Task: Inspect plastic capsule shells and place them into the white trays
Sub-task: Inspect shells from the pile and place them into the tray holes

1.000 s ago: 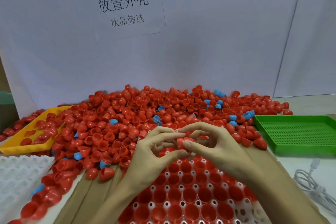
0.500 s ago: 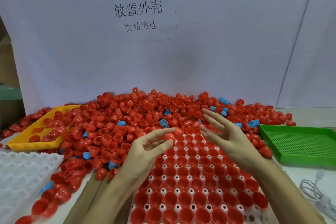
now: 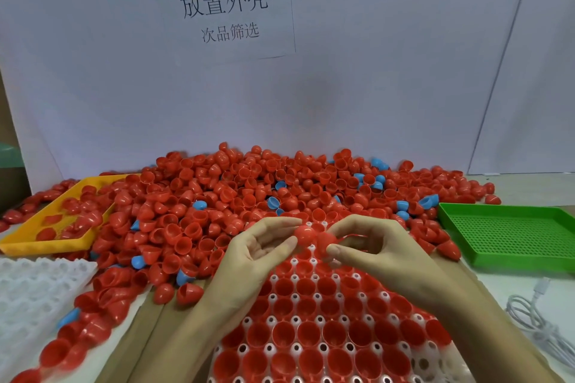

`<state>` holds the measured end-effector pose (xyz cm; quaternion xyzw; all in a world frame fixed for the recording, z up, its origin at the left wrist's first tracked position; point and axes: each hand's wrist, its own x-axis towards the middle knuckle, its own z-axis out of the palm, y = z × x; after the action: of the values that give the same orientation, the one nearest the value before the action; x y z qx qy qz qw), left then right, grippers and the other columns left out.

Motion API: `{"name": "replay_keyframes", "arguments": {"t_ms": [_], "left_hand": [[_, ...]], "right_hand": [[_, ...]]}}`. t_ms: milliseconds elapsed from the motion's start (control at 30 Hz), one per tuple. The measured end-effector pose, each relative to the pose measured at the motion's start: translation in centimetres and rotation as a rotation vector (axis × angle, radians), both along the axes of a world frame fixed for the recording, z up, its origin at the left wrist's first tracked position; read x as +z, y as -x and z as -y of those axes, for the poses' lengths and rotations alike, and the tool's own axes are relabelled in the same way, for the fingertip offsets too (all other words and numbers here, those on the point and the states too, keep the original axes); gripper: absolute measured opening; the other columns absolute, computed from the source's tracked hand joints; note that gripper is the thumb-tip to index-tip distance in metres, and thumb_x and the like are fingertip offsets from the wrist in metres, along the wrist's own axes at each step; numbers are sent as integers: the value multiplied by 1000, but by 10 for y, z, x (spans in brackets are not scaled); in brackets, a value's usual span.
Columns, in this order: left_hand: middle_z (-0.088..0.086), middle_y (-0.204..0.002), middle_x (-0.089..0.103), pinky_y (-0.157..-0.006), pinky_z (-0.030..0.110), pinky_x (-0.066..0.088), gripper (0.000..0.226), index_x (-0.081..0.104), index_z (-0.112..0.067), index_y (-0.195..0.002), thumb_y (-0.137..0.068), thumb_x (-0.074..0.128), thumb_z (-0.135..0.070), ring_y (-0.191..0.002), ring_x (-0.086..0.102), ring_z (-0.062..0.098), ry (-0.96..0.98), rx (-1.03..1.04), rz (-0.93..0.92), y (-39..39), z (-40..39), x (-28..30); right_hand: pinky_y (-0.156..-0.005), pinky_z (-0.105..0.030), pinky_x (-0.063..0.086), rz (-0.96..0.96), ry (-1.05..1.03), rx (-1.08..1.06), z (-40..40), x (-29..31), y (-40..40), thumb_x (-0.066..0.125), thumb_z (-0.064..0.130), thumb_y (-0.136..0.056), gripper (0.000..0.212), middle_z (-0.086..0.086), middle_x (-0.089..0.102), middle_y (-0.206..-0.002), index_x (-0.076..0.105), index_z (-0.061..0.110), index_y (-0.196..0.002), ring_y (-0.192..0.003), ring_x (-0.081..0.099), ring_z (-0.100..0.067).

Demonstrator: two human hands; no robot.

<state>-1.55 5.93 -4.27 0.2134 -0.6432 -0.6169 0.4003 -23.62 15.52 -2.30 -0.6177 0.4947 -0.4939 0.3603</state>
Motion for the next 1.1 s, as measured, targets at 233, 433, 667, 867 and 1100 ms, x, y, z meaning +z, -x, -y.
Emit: {"name": "replay_keyframes", "arguments": {"t_ms": [233, 433, 667, 867, 1100], "left_hand": [[7, -119, 76, -104, 36, 57, 28, 77, -16, -108, -82, 85, -16, -114, 73, 23, 62, 56, -10, 2, -3, 0], [12, -119, 71, -102, 28, 54, 28, 70, -6, -101, -85, 74, 17, -118, 70, 31, 367, 25, -33, 1, -1, -5], [11, -117, 69, -101, 31, 55, 27, 67, -6, -100, -82, 85, 3, -112, 71, 32, 379, 39, -14, 1, 0, -7], [15, -121, 71, -101, 30, 55, 54, 52, -13, -124, -83, 84, 1, -116, 71, 33, 334, 87, -86, 3, -6, -2], [10, -129, 72, -105, 29, 53, 69, 43, -18, -144, -88, 80, 0, -124, 68, 29, 357, 77, -80, 2, -6, 0]], "right_hand": [[-89, -32, 61, -183, 121, -90, 2, -8, -2, 84, 12, -89, 13, 6, 72, -118, 78, 23, -94, -108, 73, -19], [-82, -27, 60, -404, 314, -188, 2, -12, -3, 79, 1, -89, 25, 14, 71, -114, 76, 26, -91, -106, 71, -15], [-76, -33, 61, -461, 398, -246, 4, -15, -1, 79, 1, -89, 31, 15, 71, -106, 73, 30, -96, -101, 72, -15], [-82, -32, 63, -241, 325, -193, -1, -11, -8, 84, 20, -89, 35, 11, 70, -118, 67, 31, -117, -113, 70, -19], [-83, -31, 62, -166, 292, -168, -5, -7, -18, 85, 27, -83, 41, 9, 68, -112, 71, 23, -121, -108, 68, -22]]}}
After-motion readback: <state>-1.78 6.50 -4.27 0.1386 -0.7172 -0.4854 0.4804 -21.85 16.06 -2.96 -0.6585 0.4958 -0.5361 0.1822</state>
